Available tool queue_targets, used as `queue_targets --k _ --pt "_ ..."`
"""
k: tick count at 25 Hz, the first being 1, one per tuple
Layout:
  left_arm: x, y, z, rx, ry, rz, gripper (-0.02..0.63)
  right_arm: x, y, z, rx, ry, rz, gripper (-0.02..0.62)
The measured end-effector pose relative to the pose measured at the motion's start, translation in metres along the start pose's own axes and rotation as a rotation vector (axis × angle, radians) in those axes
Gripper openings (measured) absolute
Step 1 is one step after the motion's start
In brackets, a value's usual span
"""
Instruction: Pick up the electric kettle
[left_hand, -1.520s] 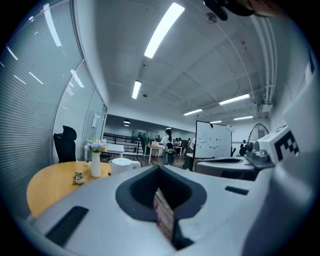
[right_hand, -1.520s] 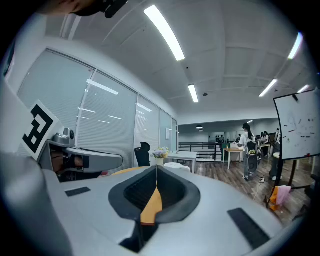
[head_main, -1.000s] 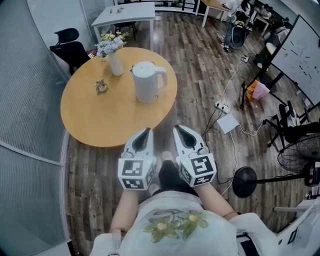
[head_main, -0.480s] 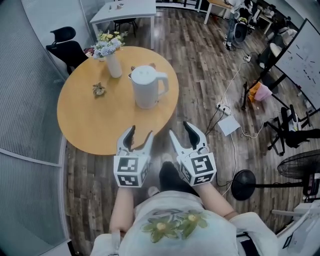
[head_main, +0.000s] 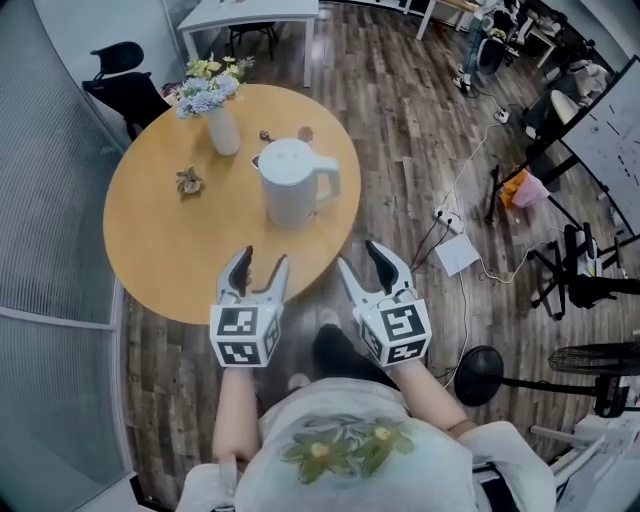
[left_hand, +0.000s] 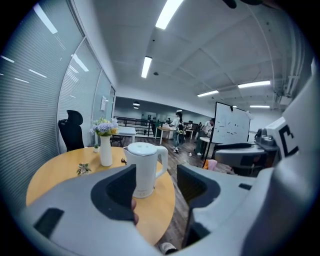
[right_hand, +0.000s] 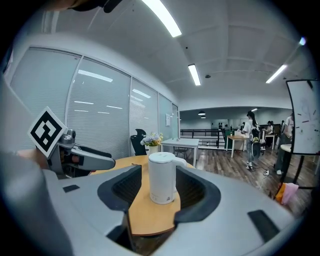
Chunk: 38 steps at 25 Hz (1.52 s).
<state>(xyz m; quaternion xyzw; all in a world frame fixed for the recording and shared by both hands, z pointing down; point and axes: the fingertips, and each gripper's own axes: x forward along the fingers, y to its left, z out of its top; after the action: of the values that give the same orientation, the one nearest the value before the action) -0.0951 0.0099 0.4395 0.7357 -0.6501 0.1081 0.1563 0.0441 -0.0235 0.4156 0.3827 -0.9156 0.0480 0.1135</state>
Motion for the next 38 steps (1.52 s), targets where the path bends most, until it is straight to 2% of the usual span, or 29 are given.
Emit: queue_targets --k 12,18,22,28,32,38 --pt "0.048 0.03 -0.002 -0.08 0.067 0.062 0.239 0.048 -0.042 -0.002 0.005 0.051 0.03 0.207" --pt "0.07 0.046 -0.001 -0.12 0.097 0.105 0.238 0.076 -0.06 -0.009 -0.035 0.099 0.051 0.207" --pt "0.085 0.057 0.0 -0.176 0.115 0.125 0.238 0.094 -0.074 -0.015 -0.053 0.135 0.059 0.207" --pt "0.107 0.081 -0.001 -0.226 0.143 0.179 0.238 0.123 -0.09 -0.023 -0.069 0.165 0.099 0.207" --pt "0.121 0.097 -0.009 -0.288 0.167 0.197 0.238 0.142 -0.095 -0.034 -0.073 0.192 0.134 0.207" --pt "0.13 0.123 -0.012 -0.312 0.186 0.272 0.238 0.167 -0.097 -0.046 -0.085 0.225 0.188 0.207"
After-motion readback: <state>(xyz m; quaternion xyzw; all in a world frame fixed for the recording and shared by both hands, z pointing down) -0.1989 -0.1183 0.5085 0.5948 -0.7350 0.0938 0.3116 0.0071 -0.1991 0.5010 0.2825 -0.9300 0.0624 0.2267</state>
